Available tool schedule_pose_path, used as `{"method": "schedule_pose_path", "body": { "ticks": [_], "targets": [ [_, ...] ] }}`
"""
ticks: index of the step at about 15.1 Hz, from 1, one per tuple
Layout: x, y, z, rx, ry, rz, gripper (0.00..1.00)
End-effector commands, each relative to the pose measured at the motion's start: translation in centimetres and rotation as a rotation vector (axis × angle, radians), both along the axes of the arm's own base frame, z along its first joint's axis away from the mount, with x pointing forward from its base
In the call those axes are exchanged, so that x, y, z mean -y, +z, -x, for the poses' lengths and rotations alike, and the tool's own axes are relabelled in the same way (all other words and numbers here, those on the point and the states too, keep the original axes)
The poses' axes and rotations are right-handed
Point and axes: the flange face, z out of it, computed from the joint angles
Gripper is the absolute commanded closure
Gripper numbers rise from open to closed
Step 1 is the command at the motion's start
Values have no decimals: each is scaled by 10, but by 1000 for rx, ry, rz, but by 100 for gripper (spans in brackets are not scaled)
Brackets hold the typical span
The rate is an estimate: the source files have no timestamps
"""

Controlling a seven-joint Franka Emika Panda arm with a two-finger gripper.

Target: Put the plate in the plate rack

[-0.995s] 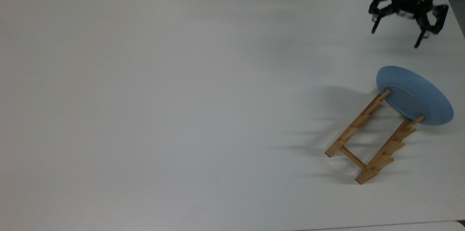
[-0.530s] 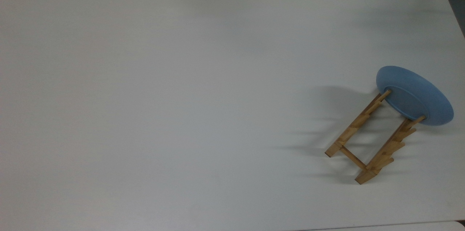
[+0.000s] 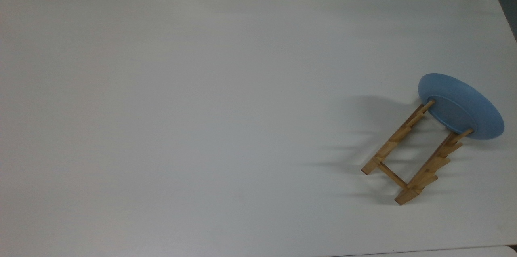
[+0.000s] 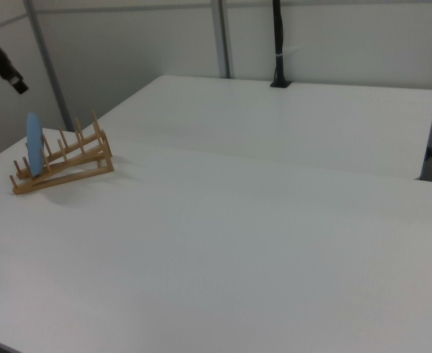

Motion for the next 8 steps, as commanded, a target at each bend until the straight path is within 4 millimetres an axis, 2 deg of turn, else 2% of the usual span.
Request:
{"method": "schedule_pose_path", "body": {
  "ticks": [1, 6, 8],
  "targets": [
    [74, -3, 4, -124, 76, -49, 0],
    [166, -12, -3, -266, 236, -129, 0],
    [198, -17, -5, -287, 352, -172, 0]
  ]
}}
